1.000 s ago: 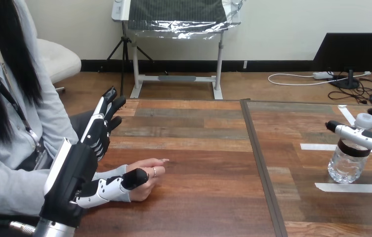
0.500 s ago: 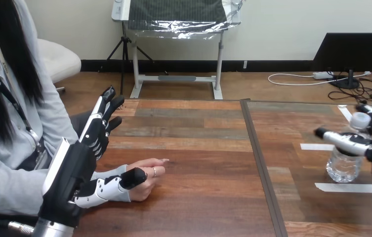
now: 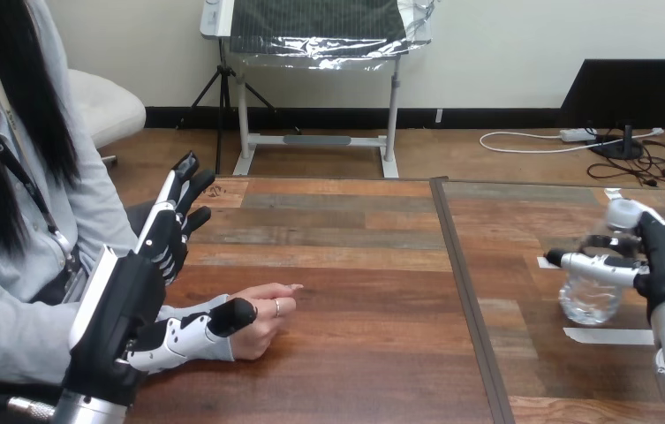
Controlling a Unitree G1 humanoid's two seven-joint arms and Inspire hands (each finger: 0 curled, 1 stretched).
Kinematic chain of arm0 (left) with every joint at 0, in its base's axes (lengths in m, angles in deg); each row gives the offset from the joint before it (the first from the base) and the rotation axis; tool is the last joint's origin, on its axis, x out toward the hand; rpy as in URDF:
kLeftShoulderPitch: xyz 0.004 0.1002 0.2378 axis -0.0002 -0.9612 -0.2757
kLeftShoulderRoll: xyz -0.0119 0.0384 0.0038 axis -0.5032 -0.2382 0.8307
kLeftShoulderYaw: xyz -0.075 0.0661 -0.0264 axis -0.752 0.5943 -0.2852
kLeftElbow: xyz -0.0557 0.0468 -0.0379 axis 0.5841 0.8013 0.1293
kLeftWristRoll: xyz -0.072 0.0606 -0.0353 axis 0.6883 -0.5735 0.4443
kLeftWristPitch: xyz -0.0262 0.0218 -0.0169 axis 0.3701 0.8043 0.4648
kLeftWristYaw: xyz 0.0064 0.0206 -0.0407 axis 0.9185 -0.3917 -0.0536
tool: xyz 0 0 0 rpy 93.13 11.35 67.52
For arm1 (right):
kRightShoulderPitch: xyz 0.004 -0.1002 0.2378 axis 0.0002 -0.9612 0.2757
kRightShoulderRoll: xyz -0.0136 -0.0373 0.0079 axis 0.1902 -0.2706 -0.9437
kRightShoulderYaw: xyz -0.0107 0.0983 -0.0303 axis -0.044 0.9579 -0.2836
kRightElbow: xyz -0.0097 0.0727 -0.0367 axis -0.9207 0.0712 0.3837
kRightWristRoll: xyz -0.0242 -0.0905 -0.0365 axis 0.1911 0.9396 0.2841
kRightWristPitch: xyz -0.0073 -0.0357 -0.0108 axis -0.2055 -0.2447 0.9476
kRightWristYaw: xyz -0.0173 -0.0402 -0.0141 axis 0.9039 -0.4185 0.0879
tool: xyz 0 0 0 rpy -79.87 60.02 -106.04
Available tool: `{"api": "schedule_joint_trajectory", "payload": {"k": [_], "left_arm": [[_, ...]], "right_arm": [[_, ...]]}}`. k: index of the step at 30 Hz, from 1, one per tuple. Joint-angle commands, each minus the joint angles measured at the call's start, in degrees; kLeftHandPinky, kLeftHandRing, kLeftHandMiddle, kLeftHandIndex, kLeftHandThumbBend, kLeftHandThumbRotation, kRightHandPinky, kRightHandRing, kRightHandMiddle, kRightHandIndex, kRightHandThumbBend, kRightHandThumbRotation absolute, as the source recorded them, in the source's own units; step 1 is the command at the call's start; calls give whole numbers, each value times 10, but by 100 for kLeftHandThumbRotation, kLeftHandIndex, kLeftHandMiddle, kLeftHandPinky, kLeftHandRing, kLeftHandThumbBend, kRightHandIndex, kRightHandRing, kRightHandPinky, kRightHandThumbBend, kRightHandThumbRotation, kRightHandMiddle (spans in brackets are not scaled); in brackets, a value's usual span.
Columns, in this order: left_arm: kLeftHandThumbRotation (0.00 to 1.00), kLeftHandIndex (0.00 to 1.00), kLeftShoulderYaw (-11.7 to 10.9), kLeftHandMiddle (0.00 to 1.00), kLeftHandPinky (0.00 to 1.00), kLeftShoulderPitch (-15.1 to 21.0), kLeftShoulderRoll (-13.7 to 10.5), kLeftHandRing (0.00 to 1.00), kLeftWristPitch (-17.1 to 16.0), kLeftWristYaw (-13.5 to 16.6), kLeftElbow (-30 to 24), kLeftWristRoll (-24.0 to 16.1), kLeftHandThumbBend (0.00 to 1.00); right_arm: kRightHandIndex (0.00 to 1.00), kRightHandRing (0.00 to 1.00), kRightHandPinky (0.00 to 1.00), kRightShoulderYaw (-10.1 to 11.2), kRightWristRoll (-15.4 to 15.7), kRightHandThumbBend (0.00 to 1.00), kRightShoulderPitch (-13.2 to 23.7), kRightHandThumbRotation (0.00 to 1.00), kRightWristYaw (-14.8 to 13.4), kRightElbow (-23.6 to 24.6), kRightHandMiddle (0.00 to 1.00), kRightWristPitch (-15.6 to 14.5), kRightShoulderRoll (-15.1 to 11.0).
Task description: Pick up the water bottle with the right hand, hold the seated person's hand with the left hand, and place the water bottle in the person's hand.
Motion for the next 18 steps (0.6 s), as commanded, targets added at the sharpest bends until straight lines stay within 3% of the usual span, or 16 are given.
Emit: {"api": "schedule_joint_trajectory", "payload": {"k": [1,11,15,16,18], "left_arm": [[56,100,-5,100,93,17,-9,100,-9,-1,-24,6,100],[57,100,-8,100,92,15,-10,100,-11,2,-28,-3,100],[57,100,-7,100,92,13,-10,100,-7,-2,-31,3,100],[56,100,-8,100,92,12,-10,100,-6,-1,-33,1,100],[56,100,-9,100,92,10,-10,100,-4,1,-36,-1,100]], "right_arm": [[86,82,71,-4,-3,84,14,6,-4,2,84,0,5],[79,76,69,-5,-1,87,14,0,-10,2,78,2,7],[76,74,69,2,-9,87,12,0,-9,2,75,7,9],[73,68,65,8,-15,87,12,0,-9,1,71,7,11],[71,67,64,14,-22,85,12,0,-8,1,69,6,14]]}}
